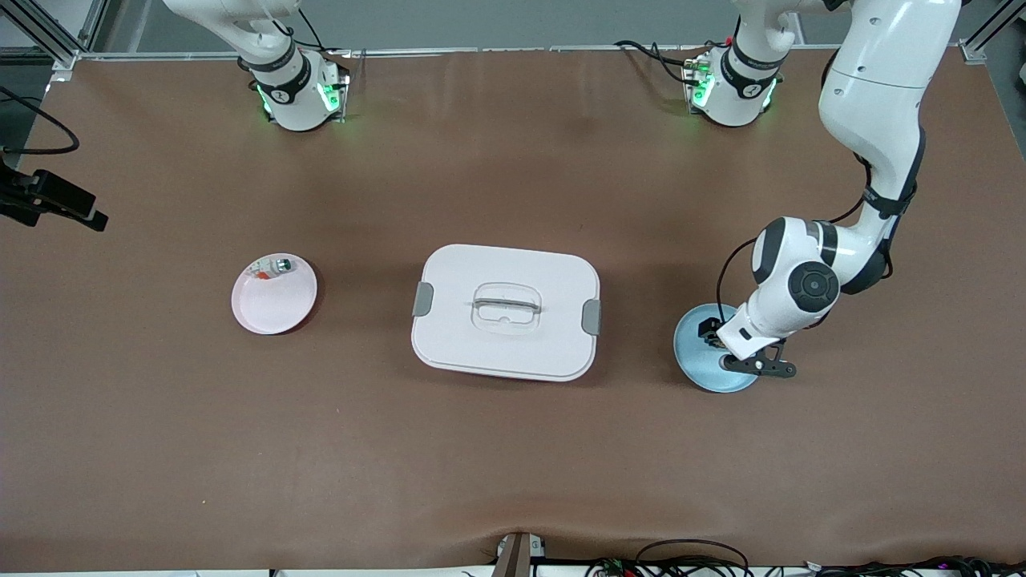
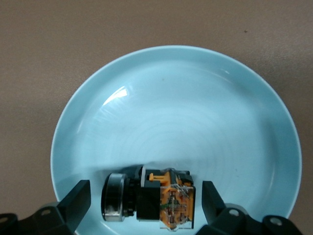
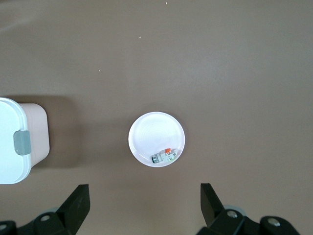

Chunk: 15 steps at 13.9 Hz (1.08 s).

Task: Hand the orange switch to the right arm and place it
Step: 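Lower the left gripper and close it on the black switch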

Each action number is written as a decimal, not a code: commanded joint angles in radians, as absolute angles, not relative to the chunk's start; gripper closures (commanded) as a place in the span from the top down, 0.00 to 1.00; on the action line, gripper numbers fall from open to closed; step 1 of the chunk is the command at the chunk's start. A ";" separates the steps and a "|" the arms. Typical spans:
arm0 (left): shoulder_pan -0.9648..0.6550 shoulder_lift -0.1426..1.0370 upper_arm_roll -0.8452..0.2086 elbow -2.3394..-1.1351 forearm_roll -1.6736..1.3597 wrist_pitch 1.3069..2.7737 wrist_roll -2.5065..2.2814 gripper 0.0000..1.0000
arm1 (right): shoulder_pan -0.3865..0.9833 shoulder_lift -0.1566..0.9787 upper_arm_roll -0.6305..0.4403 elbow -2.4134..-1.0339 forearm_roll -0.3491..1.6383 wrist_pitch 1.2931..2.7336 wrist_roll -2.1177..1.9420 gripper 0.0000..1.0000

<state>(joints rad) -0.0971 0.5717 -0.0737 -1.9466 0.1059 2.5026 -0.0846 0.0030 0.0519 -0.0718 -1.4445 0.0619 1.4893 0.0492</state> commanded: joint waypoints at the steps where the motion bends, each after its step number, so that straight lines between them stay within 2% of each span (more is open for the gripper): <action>1: -0.094 0.569 -0.078 -1.962 0.132 2.526 -0.103 1.00 | -0.002 0.023 -0.064 -1.476 0.061 1.479 0.041 1.00; 3: -0.095 0.571 -0.078 -1.963 0.132 2.531 -0.109 0.98 | -0.003 0.025 -0.066 -1.462 0.058 1.454 0.028 1.00; 5: -0.094 0.568 -0.077 -1.968 0.132 2.531 -0.109 0.62 | -0.008 0.028 -0.069 -1.434 0.057 1.427 -0.014 1.00; 8: -0.094 0.560 -0.078 -1.974 0.132 2.531 -0.115 0.27 | -0.008 0.028 -0.069 -1.433 0.041 1.394 -0.028 1.00; 9: -0.094 0.558 -0.078 -1.974 0.132 2.531 -0.115 0.24 | -0.003 0.028 -0.068 -1.433 0.034 1.394 -0.023 1.00; 15: -0.091 0.535 -0.078 -1.974 0.132 2.522 -0.127 0.24 | 0.000 0.029 -0.063 -1.433 0.020 1.411 0.043 1.00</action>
